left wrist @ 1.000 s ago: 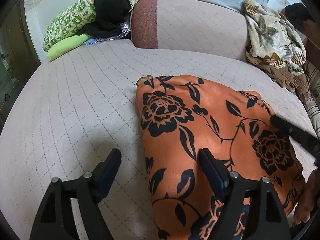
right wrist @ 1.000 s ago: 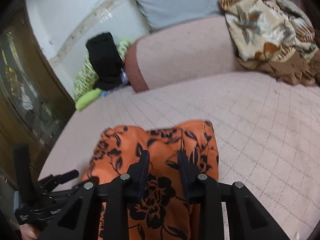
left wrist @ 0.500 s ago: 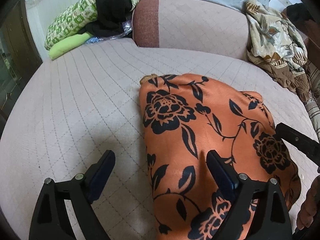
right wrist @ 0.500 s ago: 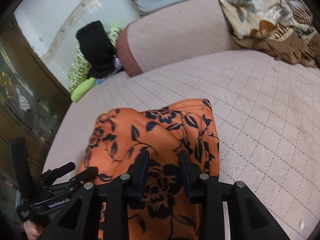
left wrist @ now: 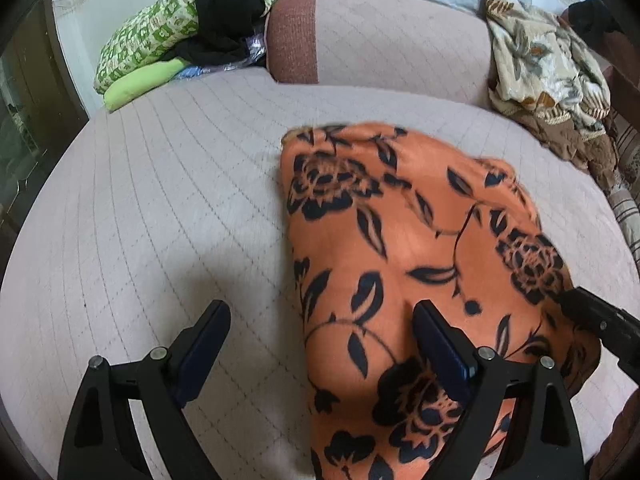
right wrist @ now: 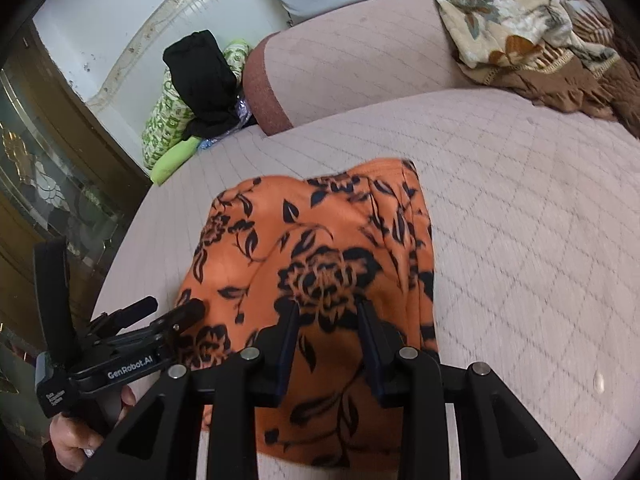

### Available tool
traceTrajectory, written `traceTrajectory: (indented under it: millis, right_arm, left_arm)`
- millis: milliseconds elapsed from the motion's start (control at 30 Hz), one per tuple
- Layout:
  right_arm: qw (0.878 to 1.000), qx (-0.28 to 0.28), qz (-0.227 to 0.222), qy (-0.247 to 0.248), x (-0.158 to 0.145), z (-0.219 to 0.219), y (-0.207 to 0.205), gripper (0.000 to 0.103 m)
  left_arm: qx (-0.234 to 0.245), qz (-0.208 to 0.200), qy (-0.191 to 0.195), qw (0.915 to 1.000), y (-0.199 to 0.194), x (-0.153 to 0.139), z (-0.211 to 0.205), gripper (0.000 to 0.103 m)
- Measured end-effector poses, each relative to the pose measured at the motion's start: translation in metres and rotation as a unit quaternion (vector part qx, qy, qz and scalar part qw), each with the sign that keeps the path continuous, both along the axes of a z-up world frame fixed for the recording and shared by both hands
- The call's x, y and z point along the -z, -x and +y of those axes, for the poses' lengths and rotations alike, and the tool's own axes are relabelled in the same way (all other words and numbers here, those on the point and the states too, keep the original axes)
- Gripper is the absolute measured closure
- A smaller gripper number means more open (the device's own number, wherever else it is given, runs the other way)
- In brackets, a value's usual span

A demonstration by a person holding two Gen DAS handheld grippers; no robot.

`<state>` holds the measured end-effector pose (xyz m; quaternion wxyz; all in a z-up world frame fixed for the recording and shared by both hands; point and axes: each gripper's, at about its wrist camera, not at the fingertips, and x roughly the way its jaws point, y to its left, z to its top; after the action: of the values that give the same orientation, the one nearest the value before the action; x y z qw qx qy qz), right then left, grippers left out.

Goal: Fold small clothes

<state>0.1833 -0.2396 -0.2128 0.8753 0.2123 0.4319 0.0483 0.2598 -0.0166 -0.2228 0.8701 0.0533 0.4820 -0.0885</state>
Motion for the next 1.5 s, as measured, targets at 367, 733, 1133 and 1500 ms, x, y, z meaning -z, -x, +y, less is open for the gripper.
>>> traceTrajectory:
  millis: [367, 733, 1133, 1500]
  right_arm:
    - [0.999, 0.022, 0.027, 0.009, 0.013, -0.001, 0.012, 0.069]
    - [0.999, 0.012, 0.052, 0.008, 0.030, 0.003, 0.028, 0.069]
    - [0.997, 0.025, -0.073, 0.030, -0.061, 0.004, 0.123, 0.064]
    - [0.986, 0.029, -0.152, 0.068, -0.160, 0.019, 0.194, 0.031]
  left_arm:
    - [-0.031, 0.025, 0.028, 0.9988, 0.015, 0.004, 0.014, 0.003]
    - [-0.041, 0.027, 0.033, 0.9983, 0.060, 0.020, 0.023, 0.001]
    - [-0.088, -0.120, -0.028, 0.9885, 0.151, -0.109, 0.044, 0.002]
    - [-0.086, -0.234, -0.022, 0.9681, 0.233, -0.229, 0.046, 0.001]
